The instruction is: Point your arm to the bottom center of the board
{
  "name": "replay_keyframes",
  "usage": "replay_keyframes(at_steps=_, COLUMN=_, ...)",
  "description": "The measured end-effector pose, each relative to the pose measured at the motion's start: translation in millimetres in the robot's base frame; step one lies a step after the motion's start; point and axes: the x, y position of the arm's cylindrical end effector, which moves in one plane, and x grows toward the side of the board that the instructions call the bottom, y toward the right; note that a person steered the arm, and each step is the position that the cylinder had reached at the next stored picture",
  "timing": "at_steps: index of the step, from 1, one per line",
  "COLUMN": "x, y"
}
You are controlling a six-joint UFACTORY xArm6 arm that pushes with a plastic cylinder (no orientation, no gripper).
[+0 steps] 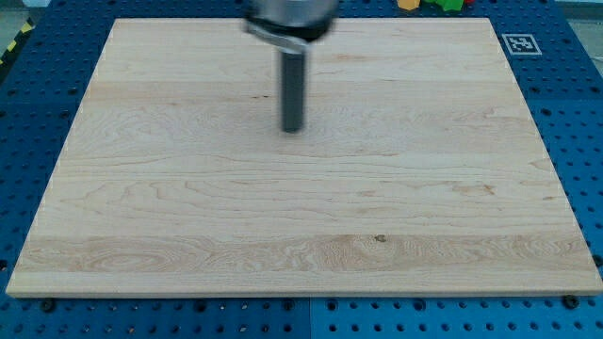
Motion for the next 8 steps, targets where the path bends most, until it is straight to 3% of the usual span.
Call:
replay_keyframes(at_steps=1, x=-109.5, y=-12.7)
replay_keyframes(at_steps=3, x=-134.6, y=-2.6)
replay_keyframes(at_steps=4, x=-67.4, y=11.8)
replay_keyframes(at_steps=5, x=93.3, y=43.1)
replay_keyframes(at_steps=6, x=207.1, y=67.2)
replay_keyframes(at_steps=7, x=202.6, y=65.4)
replay_keyframes(at_steps=8, x=113.2, y=80.1)
